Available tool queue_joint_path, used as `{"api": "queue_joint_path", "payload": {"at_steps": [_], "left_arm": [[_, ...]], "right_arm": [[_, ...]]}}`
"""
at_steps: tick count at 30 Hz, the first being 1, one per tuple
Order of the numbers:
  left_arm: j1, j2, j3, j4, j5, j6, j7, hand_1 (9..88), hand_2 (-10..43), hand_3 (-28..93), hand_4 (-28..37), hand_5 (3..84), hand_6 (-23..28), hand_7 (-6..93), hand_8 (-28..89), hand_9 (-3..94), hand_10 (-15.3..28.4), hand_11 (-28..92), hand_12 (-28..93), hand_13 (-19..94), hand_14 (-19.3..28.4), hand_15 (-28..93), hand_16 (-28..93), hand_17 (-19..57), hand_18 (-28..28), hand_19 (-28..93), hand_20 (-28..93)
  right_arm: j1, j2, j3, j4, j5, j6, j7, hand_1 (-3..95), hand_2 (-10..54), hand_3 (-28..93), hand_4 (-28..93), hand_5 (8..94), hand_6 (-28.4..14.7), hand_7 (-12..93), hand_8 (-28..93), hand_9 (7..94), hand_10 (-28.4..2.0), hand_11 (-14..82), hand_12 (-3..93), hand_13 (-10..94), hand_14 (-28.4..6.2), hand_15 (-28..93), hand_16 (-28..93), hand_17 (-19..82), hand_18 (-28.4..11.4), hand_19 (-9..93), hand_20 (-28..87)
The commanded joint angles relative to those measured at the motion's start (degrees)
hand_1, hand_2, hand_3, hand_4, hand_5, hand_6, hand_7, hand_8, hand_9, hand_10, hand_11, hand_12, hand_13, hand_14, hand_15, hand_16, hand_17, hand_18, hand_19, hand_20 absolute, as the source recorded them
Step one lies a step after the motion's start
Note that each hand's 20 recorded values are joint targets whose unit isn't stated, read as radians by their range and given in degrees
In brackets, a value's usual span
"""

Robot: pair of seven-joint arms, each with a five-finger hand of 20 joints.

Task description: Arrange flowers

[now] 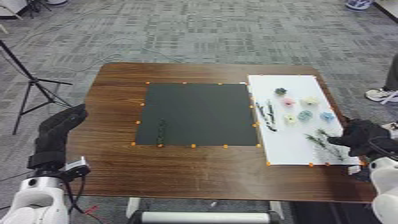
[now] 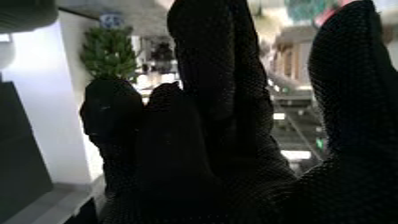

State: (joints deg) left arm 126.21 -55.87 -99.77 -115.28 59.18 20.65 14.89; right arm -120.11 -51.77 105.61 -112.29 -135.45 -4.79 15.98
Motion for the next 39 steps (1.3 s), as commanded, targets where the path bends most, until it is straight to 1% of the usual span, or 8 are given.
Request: {"api": "queue_joint_path", "payload": {"at_steps": [1, 6, 8, 12, 16, 19, 26, 39], "left_arm": [[0.59, -0.73, 0.11, -0.65, 0.02, -0.49, -0.23, 25.8, -6.8, 70, -21.0, 46.6, 2.4, 17.6, -9, 45.8, 12.6, 19, 10, 34, 16.1, 14, 0, -0.6, 9.7, 0, 12], [0.52, -0.82, 0.24, -0.6, 0.01, -0.5, -0.34, 25.8, -6.6, 70, -21.0, 46.6, 2.5, 17.6, -9, 45.9, 12.7, 19, 10, 34, 16.1, 14, 0, -0.5, 9.7, 0, 12], [0.58, -0.88, 0.3, -0.66, 0.03, -0.53, -0.42, 25.8, -6.6, 70, -21.0, 46.6, 2.5, 17.5, -9, 45.8, 12.7, 19, 10, 34, 16.1, 14, 0, -0.5, 9.7, 0, 12], [0.53, -0.92, 0.45, -0.61, 0.01, -0.76, -0.44, 25.8, -6.5, 70, -21.1, 46.6, 2.6, 17.4, -9, 45.9, 12.7, 19, 10, 34, 16.1, 14, 0, -0.5, 9.7, 1, 12], [0.48, -0.86, 0.42, -0.6, -0.04, -0.78, -0.47, 25.8, -6.4, 70, -21.1, 46.6, 2.5, 17.5, -9, 45.9, 12.7, 19, 10, 34, 16.2, 14, 0, -0.4, 9.6, 0, 12], [0.48, -0.75, 0.27, -0.63, -0.12, -0.72, -0.51, 25.7, -6.3, 70, -21.1, 46.6, 2.4, 17.5, -9, 45.9, 12.7, 19, 10, 34, 16.2, 14, 0, -0.4, 9.7, 0, 12], [0.37, -0.81, 0.54, -0.67, -0.19, -0.9, -0.53, 25.6, -6.2, 70, -21.2, 46.7, 2.5, 17.5, -9, 45.9, 12.8, 19, 10, 34, 16.2, 14, 0, -0.4, 9.7, 1, 12], [0.1, -0.55, 0.27, -0.8, -0.32, -0.72, -0.77, 25.6, -5.9, 70, -21.4, 46.7, 2.5, 17.4, -9, 46.0, 12.8, 19, 10, 34, 16.3, 14, 0, -0.4, 9.7, 1, 12]], "right_arm": [[0.84, 0.72, -1.98, 2.09, -0.78, -1.52, -0.39, 32.8, -9.5, 66, -23, 74.2, 0.1, 33, -10, 85.5, -10.9, 40.0, 28.6, 85, -6.1, 88, 30, 49, -25.3, 93, 52], [1.68, 1.24, -3.43, 2.8, -1.22, -1.15, 0.5, 34.1, -9.5, 66, -23, 74.7, 0.4, 33, -10, 86.4, -10.8, 40.0, 28.5, 86, -5.9, 88, 30, 49, -25.2, 93, 52], [1.89, 1.29, -3.79, 3.09, -1.58, -0.91, 0.56, 37.6, -9.5, 65, -24, 74.6, 0.6, 33, 4, 87.0, -10.5, 40.3, 28.6, 86, -5.8, 88, 30, 50, -25.1, 93, 51], [1.92, 1.51, -4.38, 3.4, -1.82, -0.16, 0.77, 43.8, -9.5, 63, -26, 76.2, 1.5, 33, 12, 88.6, -10.1, 41.8, 29.1, 87, -5.7, 88, 30, 51, -24.8, 93, 51], [2.24, 1.74, -4.63, 3.56, -1.86, 0.89, 0.63, 45.8, -5.5, 63, -26, 78.7, 2.3, 34, 13, 90.3, -9.9, 43.6, 29.8, 88, -5.6, 87, 30, 51, -24.7, 93, 51], [2.28, 1.84, -4.65, 3.37, -1.83, 1.4, 0.41, 47.0, -4.5, 64, -25, 79.7, 2.5, 34, 13, 91.0, -9.7, 44.3, 30.2, 88, -5.5, 87, 30, 52, -24.6, 93, 51], [1.95, 2.29, -4.64, 2.46, -1.73, 3.19, -0.45, 48.5, -4.9, 64, -24, 80.6, 2.3, 34, 15, 91.5, -9.4, 45.2, 30.5, 89, -5.1, 87, 30, 52, -24.4, 93, 51], [2.36, 3.25, -3.57, -5.02, 1.24, 4.84, 0.97, 49.4, -7.3, 66, -20, 82.9, 0.9, 33, 17, 92.9, -9.1, 45.1, 30.1, 90, -4.0, 86, 31, 54, -23.4, 93, 51]]}}
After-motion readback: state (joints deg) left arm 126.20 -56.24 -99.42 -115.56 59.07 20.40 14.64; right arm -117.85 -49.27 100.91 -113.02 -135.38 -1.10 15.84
